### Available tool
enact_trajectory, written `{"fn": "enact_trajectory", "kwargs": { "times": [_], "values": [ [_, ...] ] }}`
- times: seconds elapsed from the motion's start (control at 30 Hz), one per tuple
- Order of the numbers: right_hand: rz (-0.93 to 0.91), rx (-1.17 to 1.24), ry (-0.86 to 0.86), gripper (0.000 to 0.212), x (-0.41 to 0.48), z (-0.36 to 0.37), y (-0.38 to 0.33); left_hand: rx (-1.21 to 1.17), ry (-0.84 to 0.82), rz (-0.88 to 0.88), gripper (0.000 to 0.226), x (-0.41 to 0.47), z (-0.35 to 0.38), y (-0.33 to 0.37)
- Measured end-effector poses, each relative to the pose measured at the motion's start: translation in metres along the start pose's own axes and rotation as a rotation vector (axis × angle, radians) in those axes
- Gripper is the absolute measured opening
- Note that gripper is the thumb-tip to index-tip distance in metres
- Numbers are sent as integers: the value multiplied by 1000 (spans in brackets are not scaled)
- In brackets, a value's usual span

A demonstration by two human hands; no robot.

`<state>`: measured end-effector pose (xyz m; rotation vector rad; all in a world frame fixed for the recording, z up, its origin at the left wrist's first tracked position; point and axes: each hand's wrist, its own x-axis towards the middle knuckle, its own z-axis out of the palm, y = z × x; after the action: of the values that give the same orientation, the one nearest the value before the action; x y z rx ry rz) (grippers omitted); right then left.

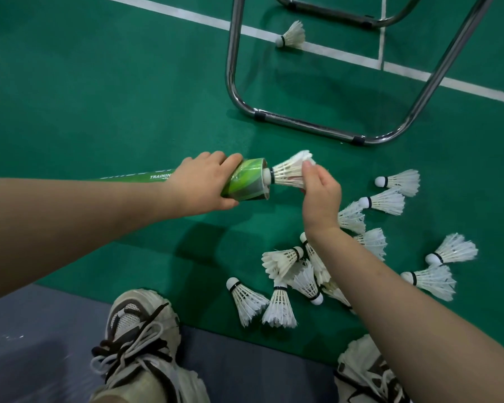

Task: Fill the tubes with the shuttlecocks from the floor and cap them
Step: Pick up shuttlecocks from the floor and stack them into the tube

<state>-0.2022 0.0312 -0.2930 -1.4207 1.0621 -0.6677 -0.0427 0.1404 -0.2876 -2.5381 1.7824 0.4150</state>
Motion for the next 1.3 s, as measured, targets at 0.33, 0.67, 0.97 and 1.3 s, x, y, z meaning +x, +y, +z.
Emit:
{"fn": "enact_trajectory", "kwargs": {
  "times": [0.33, 0.67, 0.97, 1.3],
  "values": [
    [258, -79, -557, 47, 5, 8, -14, -18, 34, 9, 77, 2, -7, 6],
    [341, -216, -747, 45, 6, 27, -10, -19, 21, 69, 79, -5, -1, 6],
    [-23, -125, -274, 30, -6, 26, 4, -16, 5, 68, 81, -6, -2, 2],
    [24, -978, -490, 28, -50, 7, 59, 24, -42, 92, 80, -18, 4, 1]
  ]
}}
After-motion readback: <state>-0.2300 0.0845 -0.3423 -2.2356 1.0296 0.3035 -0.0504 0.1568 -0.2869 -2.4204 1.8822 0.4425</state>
